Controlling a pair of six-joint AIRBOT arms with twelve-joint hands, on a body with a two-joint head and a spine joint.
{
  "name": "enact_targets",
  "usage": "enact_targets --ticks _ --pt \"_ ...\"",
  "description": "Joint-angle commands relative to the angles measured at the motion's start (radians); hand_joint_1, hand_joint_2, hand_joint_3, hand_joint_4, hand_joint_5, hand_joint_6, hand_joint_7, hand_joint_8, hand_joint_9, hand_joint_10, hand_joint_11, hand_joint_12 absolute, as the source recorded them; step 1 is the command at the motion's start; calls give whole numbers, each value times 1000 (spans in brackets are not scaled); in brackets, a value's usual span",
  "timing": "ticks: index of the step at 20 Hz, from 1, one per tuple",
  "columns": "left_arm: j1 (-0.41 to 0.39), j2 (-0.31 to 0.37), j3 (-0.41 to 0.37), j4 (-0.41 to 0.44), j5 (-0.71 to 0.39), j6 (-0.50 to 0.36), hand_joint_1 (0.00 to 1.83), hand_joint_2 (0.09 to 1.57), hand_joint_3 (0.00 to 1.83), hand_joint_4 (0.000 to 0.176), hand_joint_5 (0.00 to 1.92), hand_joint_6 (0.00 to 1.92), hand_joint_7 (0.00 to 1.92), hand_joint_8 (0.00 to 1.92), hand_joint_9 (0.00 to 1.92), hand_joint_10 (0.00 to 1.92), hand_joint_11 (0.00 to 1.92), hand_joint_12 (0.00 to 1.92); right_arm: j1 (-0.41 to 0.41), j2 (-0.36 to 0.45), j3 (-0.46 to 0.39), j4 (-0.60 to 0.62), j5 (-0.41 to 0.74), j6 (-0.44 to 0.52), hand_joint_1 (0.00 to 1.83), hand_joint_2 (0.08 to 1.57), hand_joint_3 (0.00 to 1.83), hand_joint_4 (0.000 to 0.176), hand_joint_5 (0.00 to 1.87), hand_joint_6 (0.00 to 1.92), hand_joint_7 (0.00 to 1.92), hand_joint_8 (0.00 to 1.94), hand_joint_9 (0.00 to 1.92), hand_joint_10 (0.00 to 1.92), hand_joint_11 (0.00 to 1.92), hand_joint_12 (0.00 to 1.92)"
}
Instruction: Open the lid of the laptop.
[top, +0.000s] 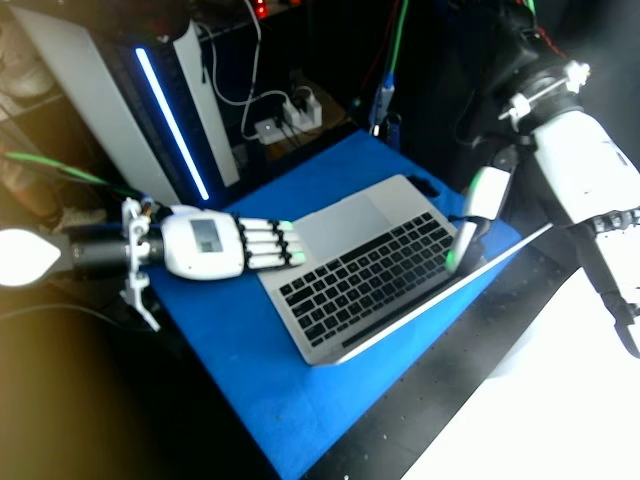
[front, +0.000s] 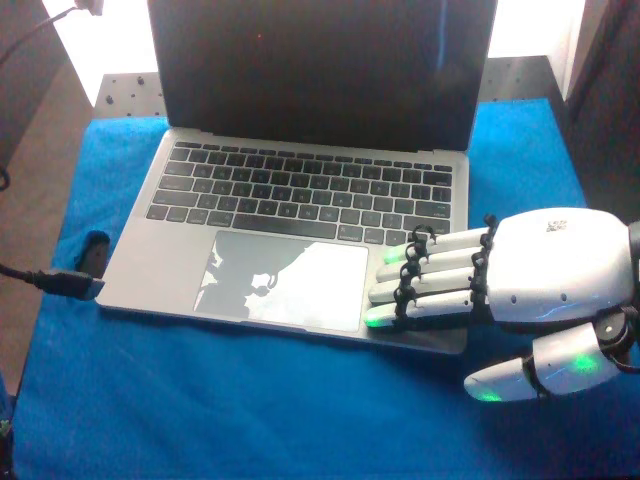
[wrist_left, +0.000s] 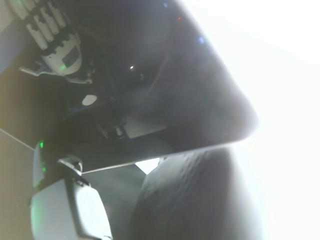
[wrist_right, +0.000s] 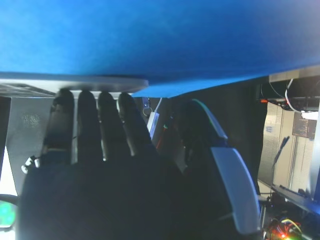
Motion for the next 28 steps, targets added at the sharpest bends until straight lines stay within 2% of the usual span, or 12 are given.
enact_targets --ticks 1,6,9,10,11,12,14,17,19,20,22,28 --pt "4 9 6 -7 -118 1 709 1023 8 0 0 0 0 0 0 0 54 25 12 -11 -4 32 64 10 0 1463 0 0 53 3 19 4 0 0 0 0" --pt "23 103 -160 31 -246 -6 666 985 0 6 0 0 0 0 0 0 6 3 12 -7 -5 64 64 10 0 1461 0 0 71 9 35 9 0 0 0 0" --pt "23 162 -249 165 -343 -143 702 970 0 15 0 0 0 0 0 0 57 27 11 -7 -8 64 64 10 0 1467 0 0 68 6 22 3 0 0 0 0" --pt "23 183 -281 201 -384 -180 665 965 0 35 0 0 0 0 0 0 88 43 11 -7 -9 64 64 10 0 1469 2 0 69 6 20 2 0 0 0 0" --pt "27 213 -327 238 -429 -202 629 955 0 30 0 0 0 0 0 0 101 52 11 -7 -10 69 64 10 0 1469 1 0 57 0 7 0 0 0 0 0" --pt "33 237 -363 255 -466 -202 626 961 0 0 0 0 0 0 0 0 79 45 11 -8 -11 77 64 10 0 1464 0 0 54 0 15 4 0 0 0 0" --pt "58 301 -446 295 -541 -209 578 957 0 0 0 0 0 0 0 0 24 24 11 -8 -10 113 63 10 0 1459 0 0 56 1 16 4 0 0 0 0" --pt "150 424 -581 365 -683 -279 578 960 0 0 0 0 0 0 0 0 25 27 11 -2 -2 249 64 10 0 1451 0 0 39 0 5 1 0 0 0 0" --pt "262 513 -670 411 -832 -385 544 977 0 0 0 0 10 0 30 10 0 288 10 35 6 371 116 10 0 1452 0 0 1 0 0 0 0 0 0 0" --pt "307 548 -699 429 -884 -432 566 960 0 0 0 0 3 2 5 1 0 70 6 61 4 426 137 2 0 1456 0 0 0 0 0 0 0 0 0 0" --pt "376 628 -766 480 -956 -489 545 950 0 0 0 0 25 11 8 3 19 29 -28 127 -16 574 195 -52 0 1482 9 0 0 0 0 0 0 0 0 0" --pt "676 777 -960 419 -1231 -486 685 990 0 0 0 0 11 4 0 0 0 0 -215 224 -70 1078 613 -200 185 1346 0 0 96 17 67 13 18 4 2 0"
